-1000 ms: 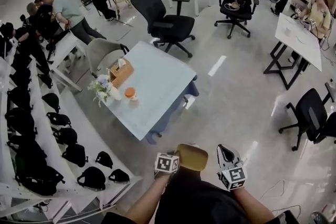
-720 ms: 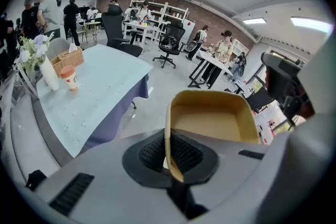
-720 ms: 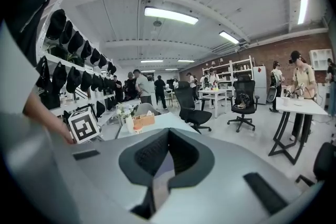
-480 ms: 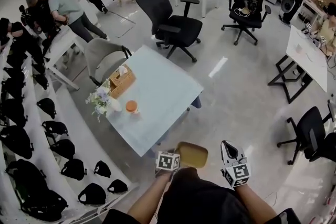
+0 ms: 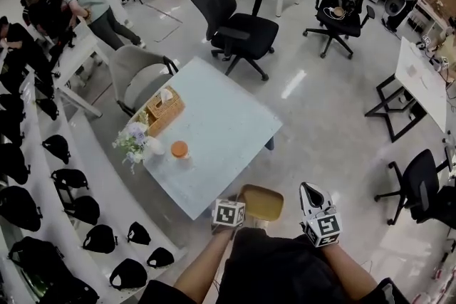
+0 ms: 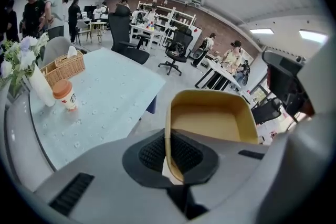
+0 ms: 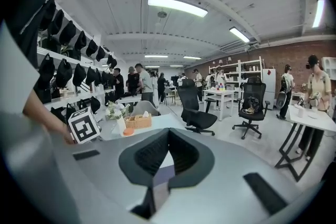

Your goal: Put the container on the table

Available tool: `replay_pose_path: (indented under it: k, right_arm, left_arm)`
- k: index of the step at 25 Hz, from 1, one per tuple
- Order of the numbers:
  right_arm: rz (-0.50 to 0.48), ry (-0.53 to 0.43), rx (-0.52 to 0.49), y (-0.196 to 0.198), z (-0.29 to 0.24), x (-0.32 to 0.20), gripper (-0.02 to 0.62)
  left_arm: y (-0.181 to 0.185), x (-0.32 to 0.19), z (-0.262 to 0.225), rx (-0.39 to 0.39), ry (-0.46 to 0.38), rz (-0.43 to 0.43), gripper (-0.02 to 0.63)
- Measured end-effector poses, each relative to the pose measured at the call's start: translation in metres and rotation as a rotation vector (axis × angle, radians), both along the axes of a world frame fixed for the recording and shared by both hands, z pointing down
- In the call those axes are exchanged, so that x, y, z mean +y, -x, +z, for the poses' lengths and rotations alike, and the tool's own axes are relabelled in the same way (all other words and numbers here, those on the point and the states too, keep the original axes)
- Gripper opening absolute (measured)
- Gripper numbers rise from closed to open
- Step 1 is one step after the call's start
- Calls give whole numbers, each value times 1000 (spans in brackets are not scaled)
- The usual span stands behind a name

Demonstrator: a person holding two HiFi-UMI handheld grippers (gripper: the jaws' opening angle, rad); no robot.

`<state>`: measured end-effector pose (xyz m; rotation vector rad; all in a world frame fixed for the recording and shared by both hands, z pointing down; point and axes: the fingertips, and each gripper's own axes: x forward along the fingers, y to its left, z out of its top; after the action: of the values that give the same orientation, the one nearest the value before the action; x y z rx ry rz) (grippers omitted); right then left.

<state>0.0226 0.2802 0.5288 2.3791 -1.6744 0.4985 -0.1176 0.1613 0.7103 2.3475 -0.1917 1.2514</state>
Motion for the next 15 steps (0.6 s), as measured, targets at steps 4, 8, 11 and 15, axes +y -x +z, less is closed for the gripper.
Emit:
replay_pose_path:
  k: [4,8,11,15]
  right_arm:
    - [-17,5,8,-7,0,-20,-2]
    - [-48,-6,-5,-8,0,-50,-2]
    - [-98,-12,-38,-4,-1,-77,-2]
    - [-198,-33,-33,9,-4,-114,-2]
  left_arm:
    - [3,-14,-1,23,7,-24,9]
    - [8,-25,4,40,16,-68,8]
    - [12,-34,2,42,15,-124,9]
    - [15,-51,4,54,14,-197,8]
